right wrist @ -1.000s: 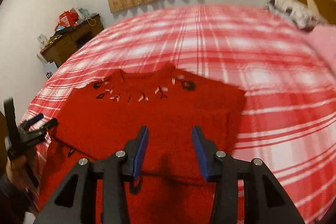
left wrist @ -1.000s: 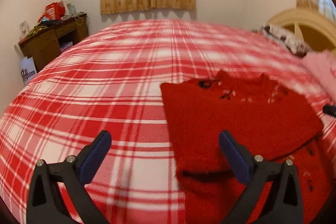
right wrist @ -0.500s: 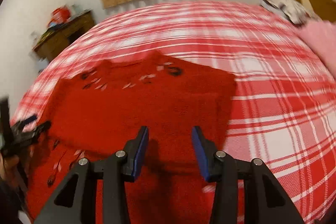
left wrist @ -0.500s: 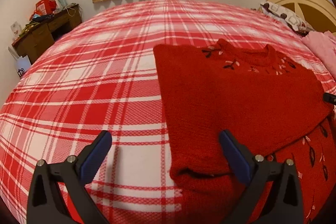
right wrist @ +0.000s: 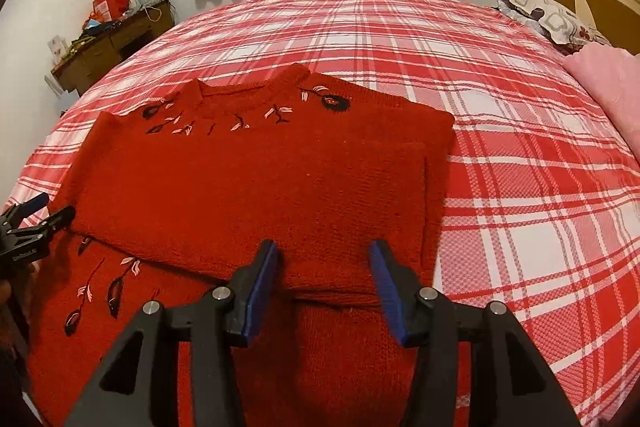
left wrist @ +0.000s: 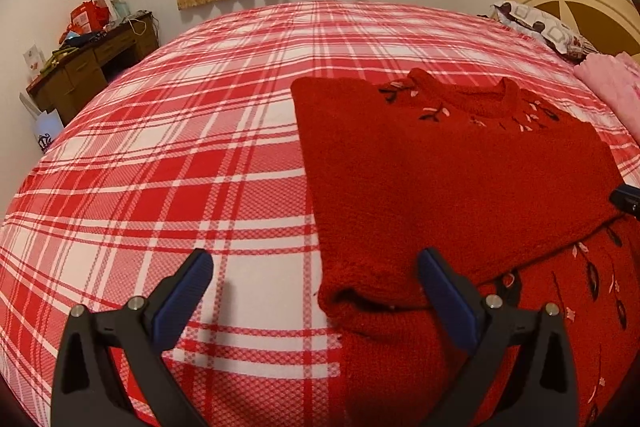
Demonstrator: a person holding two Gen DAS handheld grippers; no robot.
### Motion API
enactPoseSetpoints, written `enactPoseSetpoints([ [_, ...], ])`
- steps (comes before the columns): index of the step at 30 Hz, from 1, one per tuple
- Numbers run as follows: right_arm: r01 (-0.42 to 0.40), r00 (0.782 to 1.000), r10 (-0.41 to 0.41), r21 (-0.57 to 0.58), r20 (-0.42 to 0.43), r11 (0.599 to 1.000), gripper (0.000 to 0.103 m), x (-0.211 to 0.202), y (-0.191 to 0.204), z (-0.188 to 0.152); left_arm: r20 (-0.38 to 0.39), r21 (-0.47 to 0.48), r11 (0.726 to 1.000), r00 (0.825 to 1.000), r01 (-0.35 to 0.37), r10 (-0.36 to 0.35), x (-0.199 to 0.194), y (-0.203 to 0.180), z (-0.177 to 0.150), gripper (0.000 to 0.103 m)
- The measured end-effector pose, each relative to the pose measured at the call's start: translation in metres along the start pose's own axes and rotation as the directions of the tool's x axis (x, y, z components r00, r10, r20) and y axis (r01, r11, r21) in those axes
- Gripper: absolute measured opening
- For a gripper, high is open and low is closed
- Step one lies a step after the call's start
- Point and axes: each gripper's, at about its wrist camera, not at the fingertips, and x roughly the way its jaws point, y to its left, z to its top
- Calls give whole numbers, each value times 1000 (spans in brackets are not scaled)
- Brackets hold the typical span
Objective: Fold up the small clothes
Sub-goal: 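Open the right tool and move both tools back over the sweater hem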
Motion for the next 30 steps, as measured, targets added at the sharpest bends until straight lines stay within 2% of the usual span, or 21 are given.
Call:
enactPoseSetpoints([
  [9,-1,1000,1,16,22,1000,55,-3,1,-3,-11,2,1000,1000,-2,2,-2,-1,-2,103],
  [20,-57,998,53,91,44,994,59,-20,-6,-5,-28,8,1000,999,18,-18,-13,-5,-12,103],
  [25,-35,999,33,58,33,998,62,-19,-3,-10,-19,14,1000,1000,21,-21,-18,-7,-17,103],
  [30,-37,999,35,66,37,997,62,-37,-1,-16,-22,-3,1000,1000,22,-22,-24,-6,-18,103],
])
